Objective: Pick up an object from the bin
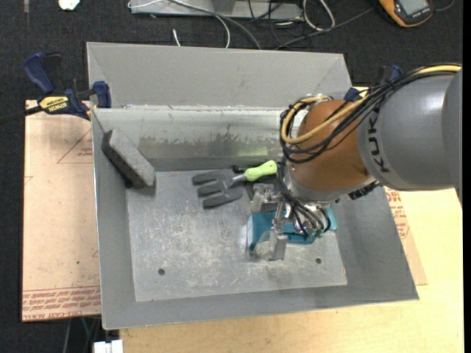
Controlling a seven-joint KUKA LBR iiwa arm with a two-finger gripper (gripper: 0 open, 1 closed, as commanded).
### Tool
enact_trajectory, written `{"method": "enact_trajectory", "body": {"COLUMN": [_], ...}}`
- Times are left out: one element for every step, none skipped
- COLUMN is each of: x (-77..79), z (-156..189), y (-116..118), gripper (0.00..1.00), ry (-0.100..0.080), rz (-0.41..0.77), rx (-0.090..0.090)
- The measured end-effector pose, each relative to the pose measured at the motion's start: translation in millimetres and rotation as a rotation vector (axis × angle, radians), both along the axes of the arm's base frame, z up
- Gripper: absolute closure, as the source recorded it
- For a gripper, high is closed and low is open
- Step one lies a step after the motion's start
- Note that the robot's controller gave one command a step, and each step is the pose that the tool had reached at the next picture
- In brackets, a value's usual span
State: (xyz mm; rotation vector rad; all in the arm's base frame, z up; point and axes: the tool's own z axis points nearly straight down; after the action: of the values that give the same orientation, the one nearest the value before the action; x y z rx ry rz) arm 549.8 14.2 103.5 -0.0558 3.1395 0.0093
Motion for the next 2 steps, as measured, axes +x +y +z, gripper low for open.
{"method": "enact_trajectory", "body": {"x": [8.7, 1.7], "z": [6, -18], "y": [-18, -36], "gripper": [0.00, 1.00], "ry": [-0.009, 0.000], "rz": [0.100, -0.038], "rx": [0.002, 0.001]}}
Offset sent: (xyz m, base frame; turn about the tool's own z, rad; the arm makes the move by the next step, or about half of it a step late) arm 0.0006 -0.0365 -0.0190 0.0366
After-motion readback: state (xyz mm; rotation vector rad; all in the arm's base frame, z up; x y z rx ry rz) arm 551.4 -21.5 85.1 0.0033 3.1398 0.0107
